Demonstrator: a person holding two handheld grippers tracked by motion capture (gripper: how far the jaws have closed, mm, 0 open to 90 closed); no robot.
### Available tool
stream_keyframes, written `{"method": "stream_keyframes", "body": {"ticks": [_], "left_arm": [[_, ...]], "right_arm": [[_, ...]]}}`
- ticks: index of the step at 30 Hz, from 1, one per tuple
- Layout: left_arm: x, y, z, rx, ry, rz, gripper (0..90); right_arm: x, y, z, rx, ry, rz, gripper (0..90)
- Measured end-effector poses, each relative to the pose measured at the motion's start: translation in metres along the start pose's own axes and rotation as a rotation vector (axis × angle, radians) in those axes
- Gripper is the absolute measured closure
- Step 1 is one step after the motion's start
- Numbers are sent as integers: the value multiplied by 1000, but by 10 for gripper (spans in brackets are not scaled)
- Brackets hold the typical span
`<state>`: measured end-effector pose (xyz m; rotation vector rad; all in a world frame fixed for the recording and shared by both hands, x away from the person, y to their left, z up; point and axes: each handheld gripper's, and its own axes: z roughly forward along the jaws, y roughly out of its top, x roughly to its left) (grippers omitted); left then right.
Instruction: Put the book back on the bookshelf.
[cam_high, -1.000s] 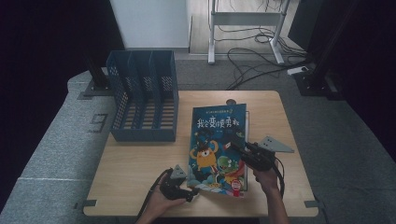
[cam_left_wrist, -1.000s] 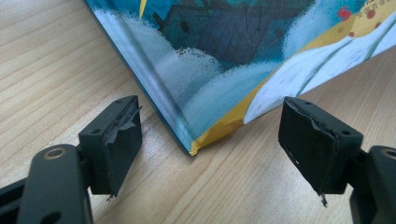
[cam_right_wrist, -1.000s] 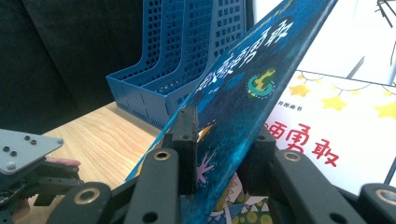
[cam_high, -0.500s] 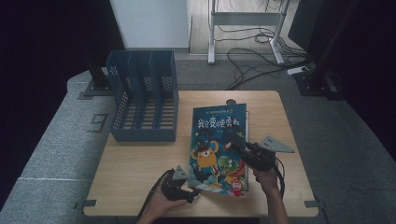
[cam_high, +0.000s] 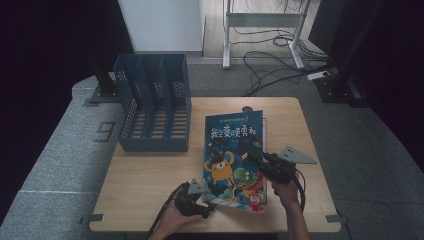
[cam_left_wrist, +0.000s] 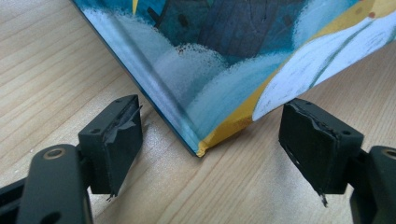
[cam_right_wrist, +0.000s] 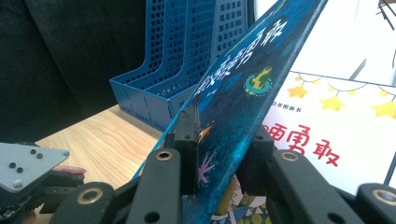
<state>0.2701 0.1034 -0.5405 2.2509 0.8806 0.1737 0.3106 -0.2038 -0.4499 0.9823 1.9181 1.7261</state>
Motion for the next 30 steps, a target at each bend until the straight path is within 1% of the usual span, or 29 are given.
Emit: {"method": "stream_keyframes", "body": {"ticks": [5, 8, 10, 13, 17, 20, 30], "left_arm": [[1, 1, 1, -3, 1, -3, 207], [3, 1, 1, -7, -10, -21, 208], [4, 2, 1, -8, -7, -26, 209], [5, 2, 1, -9, -3, -29, 209], [8, 3, 1, -6, -9, -34, 208], [9, 3, 1, -5, -7, -35, 207], [13, 6, 2, -2, -3, -46, 207]], "right_arm": [[1, 0, -1, -5, -2, -7, 718], [2, 1, -2, -18, -4, -13, 717], [3, 1, -2, -23, -5, -17, 717], [7, 3, -3, -41, -2, -35, 719], [14, 5, -3, -61, 7, -64, 721], [17, 7, -4, -67, 13, -75, 722], [20, 8, -5, -86, 23, -72, 729]]}}
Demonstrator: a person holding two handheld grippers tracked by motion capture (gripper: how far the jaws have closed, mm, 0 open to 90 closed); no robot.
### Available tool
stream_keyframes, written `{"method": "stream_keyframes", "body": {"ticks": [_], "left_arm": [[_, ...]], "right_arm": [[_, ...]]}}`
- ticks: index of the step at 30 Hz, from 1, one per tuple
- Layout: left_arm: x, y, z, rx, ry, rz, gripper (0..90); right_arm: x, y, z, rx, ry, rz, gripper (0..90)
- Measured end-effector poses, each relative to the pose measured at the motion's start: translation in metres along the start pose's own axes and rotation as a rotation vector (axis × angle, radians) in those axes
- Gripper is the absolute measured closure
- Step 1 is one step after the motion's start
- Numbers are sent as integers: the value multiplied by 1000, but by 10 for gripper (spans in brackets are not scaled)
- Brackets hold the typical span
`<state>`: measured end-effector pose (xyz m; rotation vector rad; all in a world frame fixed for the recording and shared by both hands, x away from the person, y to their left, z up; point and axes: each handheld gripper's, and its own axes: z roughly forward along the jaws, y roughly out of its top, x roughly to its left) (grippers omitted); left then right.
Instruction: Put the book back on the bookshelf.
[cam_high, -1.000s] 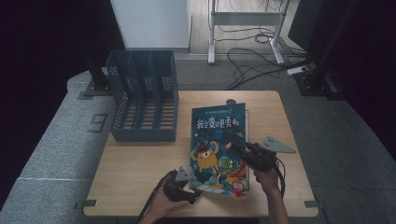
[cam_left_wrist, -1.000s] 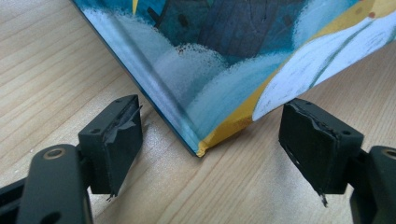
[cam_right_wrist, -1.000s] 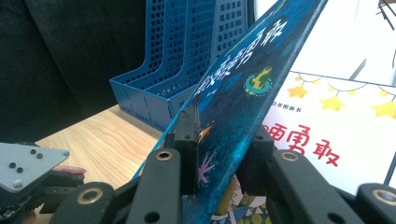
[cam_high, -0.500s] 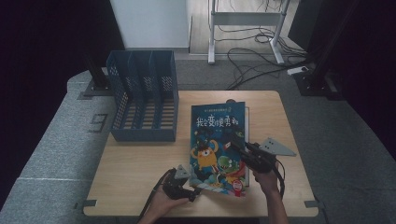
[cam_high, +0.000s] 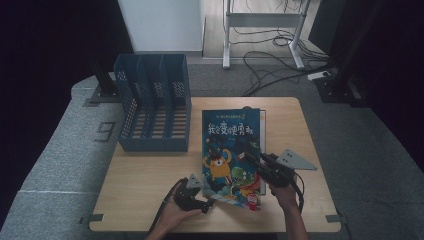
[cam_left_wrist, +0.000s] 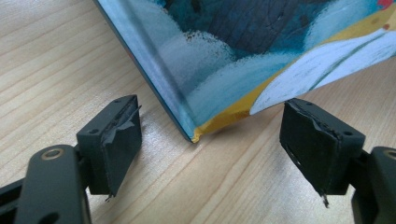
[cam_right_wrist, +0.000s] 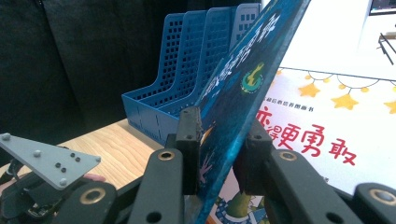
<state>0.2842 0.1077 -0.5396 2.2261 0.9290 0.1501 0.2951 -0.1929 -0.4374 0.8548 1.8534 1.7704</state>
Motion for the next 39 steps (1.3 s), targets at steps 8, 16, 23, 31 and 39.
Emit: {"method": "stream_keyframes", "body": {"ticks": [8, 16, 23, 31, 39], "left_arm": [[0, 0, -3, 13, -36, -27, 206], [7, -1, -6, 4, -24, -60, 223], [-8, 2, -2, 14, -14, -8, 226], [-3, 5, -7, -36, -5, -49, 240], [-10, 3, 0, 35, -20, 8, 225]], "right_arm": [[-2, -4, 1, -4, -9, -18, 743], [-4, -5, 1, -8, -4, -9, 743], [-4, -5, 1, -7, -7, -12, 743], [0, -2, 2, -12, 1, 1, 743], [-1, -3, 2, -9, 1, -11, 745]]}}
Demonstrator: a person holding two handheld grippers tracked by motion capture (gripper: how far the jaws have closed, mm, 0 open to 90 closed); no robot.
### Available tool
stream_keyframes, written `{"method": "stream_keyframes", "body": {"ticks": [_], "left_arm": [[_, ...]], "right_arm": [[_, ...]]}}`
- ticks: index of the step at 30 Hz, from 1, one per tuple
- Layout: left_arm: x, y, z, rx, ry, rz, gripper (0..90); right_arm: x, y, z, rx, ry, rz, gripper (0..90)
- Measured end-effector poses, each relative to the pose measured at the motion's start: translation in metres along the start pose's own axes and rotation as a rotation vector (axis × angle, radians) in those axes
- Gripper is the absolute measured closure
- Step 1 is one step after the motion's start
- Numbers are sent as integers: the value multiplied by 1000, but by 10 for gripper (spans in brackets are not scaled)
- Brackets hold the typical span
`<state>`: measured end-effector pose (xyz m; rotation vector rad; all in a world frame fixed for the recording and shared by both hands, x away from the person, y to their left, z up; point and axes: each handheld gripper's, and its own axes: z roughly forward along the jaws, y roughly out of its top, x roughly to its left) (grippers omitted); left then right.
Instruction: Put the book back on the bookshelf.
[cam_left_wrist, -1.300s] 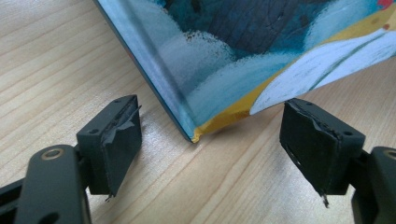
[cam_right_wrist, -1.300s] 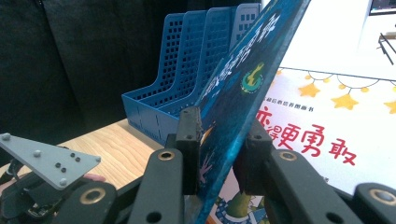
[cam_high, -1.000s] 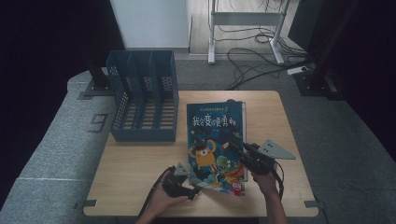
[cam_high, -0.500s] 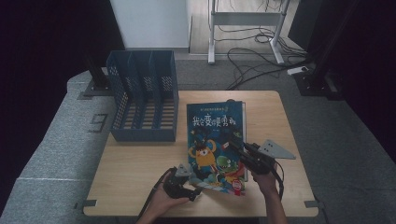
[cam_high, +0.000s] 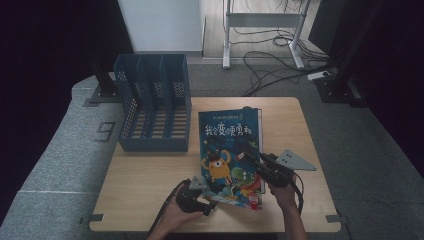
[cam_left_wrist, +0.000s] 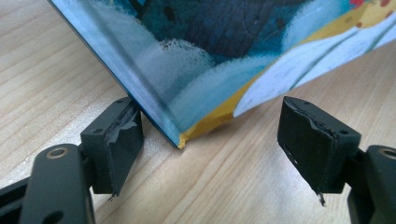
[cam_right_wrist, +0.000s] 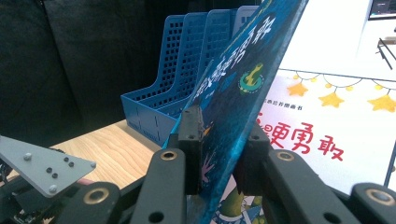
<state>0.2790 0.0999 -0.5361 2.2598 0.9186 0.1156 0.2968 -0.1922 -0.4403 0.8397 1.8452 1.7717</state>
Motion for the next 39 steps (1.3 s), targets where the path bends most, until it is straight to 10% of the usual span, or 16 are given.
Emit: {"method": "stream_keyframes", "body": {"ticks": [16, 39], "left_arm": [[5, 11, 7, 11, 10, -21, 214], [10, 13, 13, -33, 9, -9, 211]], "right_arm": [[13, 7, -3, -39, 19, -69, 747], [4, 6, -10, -49, 29, -9, 768]]}}
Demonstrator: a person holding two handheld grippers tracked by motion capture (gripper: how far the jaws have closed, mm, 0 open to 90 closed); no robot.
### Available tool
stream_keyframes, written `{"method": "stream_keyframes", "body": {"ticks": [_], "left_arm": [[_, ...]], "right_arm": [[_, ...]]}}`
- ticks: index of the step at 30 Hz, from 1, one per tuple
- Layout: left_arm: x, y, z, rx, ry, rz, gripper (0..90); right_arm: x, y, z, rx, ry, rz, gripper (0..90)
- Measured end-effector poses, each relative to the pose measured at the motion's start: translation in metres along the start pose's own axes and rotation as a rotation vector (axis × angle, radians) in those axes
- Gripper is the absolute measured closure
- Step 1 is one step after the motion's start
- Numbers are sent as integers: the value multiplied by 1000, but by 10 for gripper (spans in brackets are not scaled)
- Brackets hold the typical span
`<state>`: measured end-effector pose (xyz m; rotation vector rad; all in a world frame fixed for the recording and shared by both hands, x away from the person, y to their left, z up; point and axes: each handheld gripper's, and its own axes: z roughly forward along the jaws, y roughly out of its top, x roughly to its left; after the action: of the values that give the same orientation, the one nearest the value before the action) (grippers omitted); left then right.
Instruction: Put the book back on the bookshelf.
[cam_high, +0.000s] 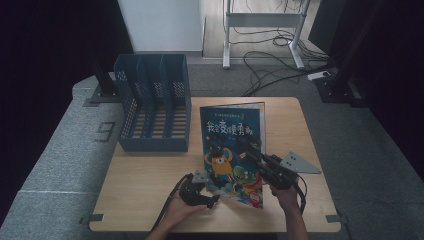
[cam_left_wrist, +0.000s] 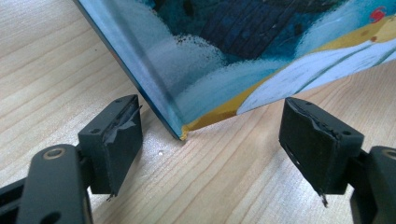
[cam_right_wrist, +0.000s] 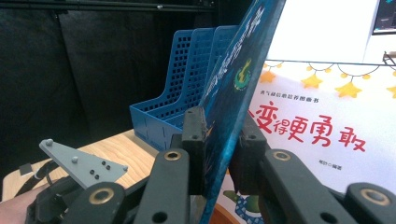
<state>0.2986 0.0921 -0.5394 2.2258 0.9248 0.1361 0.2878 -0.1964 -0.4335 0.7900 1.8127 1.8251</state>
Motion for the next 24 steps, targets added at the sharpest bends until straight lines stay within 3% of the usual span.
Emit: {"method": "stream_keyframes", "body": {"ticks": [4, 9, 24], "left_arm": [[0, 2, 2, 6, 2, 13, 204], [1, 5, 4, 16, 10, 26, 197], [4, 7, 7, 2, 24, 32, 196]], "right_arm": [[0, 0, 0, -3, 3, -1, 774], [8, 4, 2, 1, 6, -49, 788], [8, 4, 0, 10, 24, -66, 796]]}}
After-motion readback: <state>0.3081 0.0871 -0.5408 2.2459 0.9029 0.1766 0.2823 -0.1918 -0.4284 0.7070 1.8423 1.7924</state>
